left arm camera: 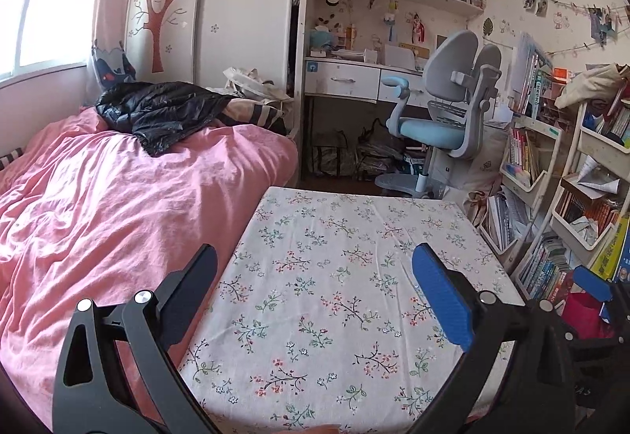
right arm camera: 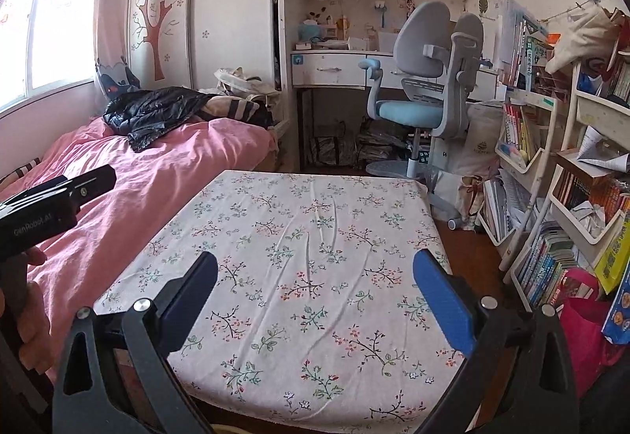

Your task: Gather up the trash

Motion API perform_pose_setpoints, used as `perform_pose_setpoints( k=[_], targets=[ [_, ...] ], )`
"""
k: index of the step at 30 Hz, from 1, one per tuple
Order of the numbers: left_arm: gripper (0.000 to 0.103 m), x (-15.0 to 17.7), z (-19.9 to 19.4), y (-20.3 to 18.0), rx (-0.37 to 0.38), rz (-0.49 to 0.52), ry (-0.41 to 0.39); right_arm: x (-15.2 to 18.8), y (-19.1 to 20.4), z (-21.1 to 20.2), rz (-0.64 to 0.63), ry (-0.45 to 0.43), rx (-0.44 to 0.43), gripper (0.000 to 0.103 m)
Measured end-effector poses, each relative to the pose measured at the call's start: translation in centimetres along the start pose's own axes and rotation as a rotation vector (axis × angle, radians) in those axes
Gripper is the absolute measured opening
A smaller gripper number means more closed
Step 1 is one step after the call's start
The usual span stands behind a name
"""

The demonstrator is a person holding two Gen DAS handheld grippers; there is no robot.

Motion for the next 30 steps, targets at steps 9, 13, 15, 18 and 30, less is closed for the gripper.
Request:
perform_pose_setpoints(
  k=[9,13,15,18,30],
  targets=[
    [0.096,0.7,-1.0,-0.8,0.010,0.028,-0.002,-0.4,-0.5,0.2,0.010,-0.006,0.029,0.095],
    [0.096,1.0,-1.1,-1.2,0.003,0.047,0.000,-0.4,-0.4,0.3,0.007,-0.001,0.031,0.095],
    [0.096,1.1,-1.2,-1.4,-0.001,0.048,-0.002,-0.4,-0.4,0.3,0.006,0.000,0.030,0.095],
    [0.096,1.2,-1.2,-1.4,-0.006,0.043,-0.005,-0.3,-0.3,0.3,0.003,-0.001,0.033,0.095],
    [0.096,1.0,-1.0,-1.1,-0.021,0.033,-0.009,-0.2,-0.3,0.4,0.003,0.002,0.034,0.095]
  ],
)
Point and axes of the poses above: each gripper's, at about its wrist camera, not at the fingertips, and z roughly the way its jaws point, y to its left, x to its underside, the point moved 4 cm from there along z, roughly the way its jaws point, and after that the axes turned 4 degrees about y, right-handed, at the moved point
